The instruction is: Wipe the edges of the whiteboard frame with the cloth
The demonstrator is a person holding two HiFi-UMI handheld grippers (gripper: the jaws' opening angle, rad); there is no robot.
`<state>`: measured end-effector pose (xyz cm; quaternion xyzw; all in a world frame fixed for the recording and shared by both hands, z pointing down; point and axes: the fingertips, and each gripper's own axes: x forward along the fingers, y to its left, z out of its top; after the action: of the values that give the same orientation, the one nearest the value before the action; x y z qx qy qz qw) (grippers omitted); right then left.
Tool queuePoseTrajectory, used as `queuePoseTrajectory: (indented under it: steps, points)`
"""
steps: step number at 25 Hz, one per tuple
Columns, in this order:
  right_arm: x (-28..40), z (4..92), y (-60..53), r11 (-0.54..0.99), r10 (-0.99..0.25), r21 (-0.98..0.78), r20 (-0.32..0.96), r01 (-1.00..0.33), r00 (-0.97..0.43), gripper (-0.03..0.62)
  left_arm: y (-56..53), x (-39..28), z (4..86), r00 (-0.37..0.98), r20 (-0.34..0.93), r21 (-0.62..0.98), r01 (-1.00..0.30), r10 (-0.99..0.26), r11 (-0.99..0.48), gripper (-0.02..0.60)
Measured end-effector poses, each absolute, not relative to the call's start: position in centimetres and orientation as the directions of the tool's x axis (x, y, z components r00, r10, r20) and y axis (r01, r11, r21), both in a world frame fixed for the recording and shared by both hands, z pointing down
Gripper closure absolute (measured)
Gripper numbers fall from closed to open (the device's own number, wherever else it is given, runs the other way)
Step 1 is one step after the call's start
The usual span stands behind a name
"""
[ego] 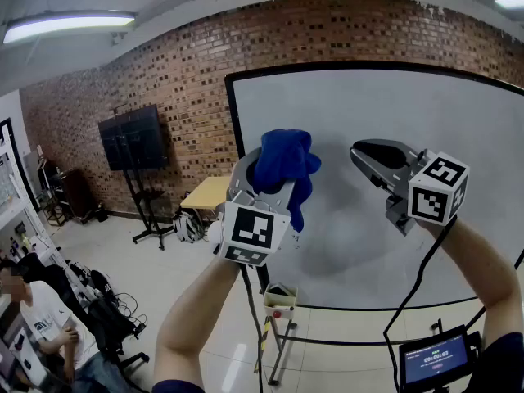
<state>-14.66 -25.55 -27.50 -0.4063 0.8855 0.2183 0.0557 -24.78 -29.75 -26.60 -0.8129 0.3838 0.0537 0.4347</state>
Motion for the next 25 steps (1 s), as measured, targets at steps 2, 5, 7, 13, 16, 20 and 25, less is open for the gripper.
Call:
queuePoseTrajectory:
  steps: [2,5,7,13,16,20,25]
  points:
    - [-14.7,-27.5,-25.0,0.585,-0.676,0.35,-0.289,-0.732,-0.678,0.538,-29.5,-24.3,-26.5,0.689,-0.424,-0.668,-0.676,-0.589,-0.31,0.418]
    - [-15.7,-29.2,-25.2,0.607,-0.643,0.375,-0.286,-0.7,-0.71,0.505,-29.7,-24.5,-28.3,0.665,-0.437,-0.665,-0.692,-0.606,-0.279,0.418]
    - [-17.5,-31.8,-26.3,0.634,-0.604,0.403,-0.274,-0.66,-0.748,0.476,-30.5,-25.3,-31.2,0.639,-0.448,-0.664,-0.706,-0.625,-0.246,0.417]
    - [-22.2,-38.3,-31.7,0.696,-0.532,0.403,-0.267,-0.595,-0.803,0.407,-35.3,-26.7,-38.1,0.569,-0.439,-0.684,-0.714,-0.695,-0.152,0.418]
    - [-23.8,-39.7,-33.9,0.757,-0.492,0.319,-0.296,-0.57,-0.819,0.362,-36.4,-26.8,-39.4,0.548,-0.456,-0.697,-0.71,-0.701,-0.102,0.419]
    - [-25.6,-40.6,-35.8,0.846,-0.409,0.217,-0.319,-0.486,-0.855,0.332,-37.9,-28.3,-40.4,0.525,-0.473,-0.685,-0.724,-0.708,-0.079,0.419]
    - [-27.4,-40.7,-36.4,0.894,-0.326,0.21,-0.303,-0.397,-0.895,0.298,-38.6,-29.2,-40.5,0.547,-0.479,-0.709,-0.702,-0.687,-0.064,0.417]
